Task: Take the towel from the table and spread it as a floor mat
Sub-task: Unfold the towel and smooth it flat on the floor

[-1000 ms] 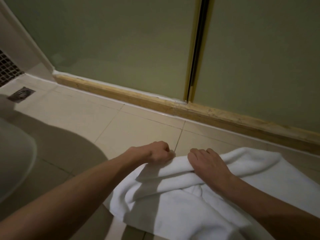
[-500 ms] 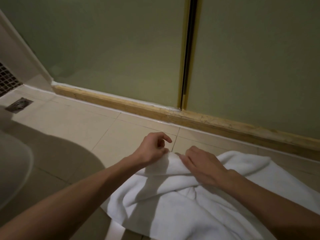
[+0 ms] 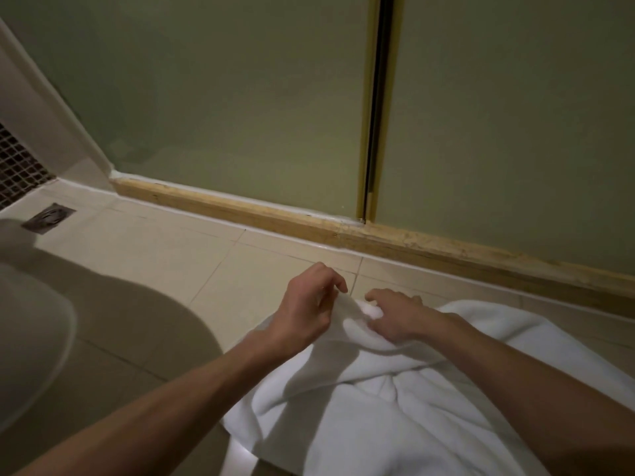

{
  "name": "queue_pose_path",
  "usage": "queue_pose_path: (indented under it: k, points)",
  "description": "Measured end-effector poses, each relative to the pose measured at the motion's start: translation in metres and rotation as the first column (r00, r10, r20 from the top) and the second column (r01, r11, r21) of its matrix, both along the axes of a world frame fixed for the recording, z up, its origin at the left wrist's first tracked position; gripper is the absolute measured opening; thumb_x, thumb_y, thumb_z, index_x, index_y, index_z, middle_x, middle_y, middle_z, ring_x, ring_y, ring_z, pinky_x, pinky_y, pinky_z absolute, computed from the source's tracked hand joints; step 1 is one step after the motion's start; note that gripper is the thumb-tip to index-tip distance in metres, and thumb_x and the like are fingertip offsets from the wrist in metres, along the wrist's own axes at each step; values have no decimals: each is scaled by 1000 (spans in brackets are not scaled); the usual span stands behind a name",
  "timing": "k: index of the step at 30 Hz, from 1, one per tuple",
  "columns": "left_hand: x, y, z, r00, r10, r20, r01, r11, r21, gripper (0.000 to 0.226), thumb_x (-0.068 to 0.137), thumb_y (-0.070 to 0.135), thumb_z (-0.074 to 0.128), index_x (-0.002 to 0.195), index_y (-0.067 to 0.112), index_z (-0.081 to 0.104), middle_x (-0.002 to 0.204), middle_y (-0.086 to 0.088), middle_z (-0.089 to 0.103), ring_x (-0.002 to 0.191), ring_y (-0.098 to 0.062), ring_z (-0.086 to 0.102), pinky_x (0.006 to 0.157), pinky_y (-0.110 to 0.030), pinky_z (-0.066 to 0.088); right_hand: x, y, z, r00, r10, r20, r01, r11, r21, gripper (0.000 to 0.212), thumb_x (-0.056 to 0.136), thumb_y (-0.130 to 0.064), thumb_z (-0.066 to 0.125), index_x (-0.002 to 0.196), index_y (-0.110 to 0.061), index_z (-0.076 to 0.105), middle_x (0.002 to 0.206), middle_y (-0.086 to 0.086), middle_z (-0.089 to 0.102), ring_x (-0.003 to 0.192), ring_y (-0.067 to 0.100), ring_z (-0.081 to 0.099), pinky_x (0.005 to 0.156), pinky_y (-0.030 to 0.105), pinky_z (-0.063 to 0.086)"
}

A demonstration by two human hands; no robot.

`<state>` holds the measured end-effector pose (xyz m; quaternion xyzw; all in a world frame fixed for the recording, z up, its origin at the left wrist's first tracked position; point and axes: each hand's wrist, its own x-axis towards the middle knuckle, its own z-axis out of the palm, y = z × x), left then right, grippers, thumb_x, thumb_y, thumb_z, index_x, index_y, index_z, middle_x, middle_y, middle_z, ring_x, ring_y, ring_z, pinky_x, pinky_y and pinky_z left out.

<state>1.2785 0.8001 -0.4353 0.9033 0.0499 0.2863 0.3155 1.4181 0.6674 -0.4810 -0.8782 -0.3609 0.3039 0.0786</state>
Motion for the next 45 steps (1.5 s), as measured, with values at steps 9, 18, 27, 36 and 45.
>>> queue_pose_path:
  k: [9,18,27,36,45]
  points:
    - [8,24,-30,981,129,-142,-129,992,14,27,81,-13,53,94,8,64,87,-2,51,78,-22,52,66,-34,46,2,9,5,805,-314,503,47,879,475,6,87,-20,60,92,-21,58,93,2,56,88,23,48,76,35,33]
    - [30,26,-68,771,241,-590,-106,961,254,40,91,23,49,130,17,50,127,-10,44,113,-30,43,94,-36,34,4,18,-50,839,-69,540,-59,975,216,58,91,-30,50,143,-19,27,156,18,15,144,33,11,117,43,8]
    - [7,7,-116,572,272,-774,78,921,381,75,85,67,-2,143,28,-31,144,-10,-40,136,-31,-37,109,-59,-18,-22,14,-47,776,-76,627,-96,967,236,78,87,-42,54,149,-14,16,156,24,4,144,42,3,116,55,6]
    - [-12,2,-116,592,300,-748,12,925,381,75,81,70,-10,142,31,-31,145,-9,-41,136,-30,-37,109,-55,-22,-30,16,-55,926,-47,374,4,993,115,79,92,-60,25,145,-25,-21,154,14,-28,140,38,-23,116,52,-3]
    - [-54,-8,-117,547,358,-757,-64,919,389,75,81,69,-7,138,31,-35,148,-10,-39,135,-30,-39,108,-53,-25,-37,21,-53,929,141,343,-168,985,48,71,92,-59,26,150,-27,-1,157,8,-21,142,37,-20,115,51,4]
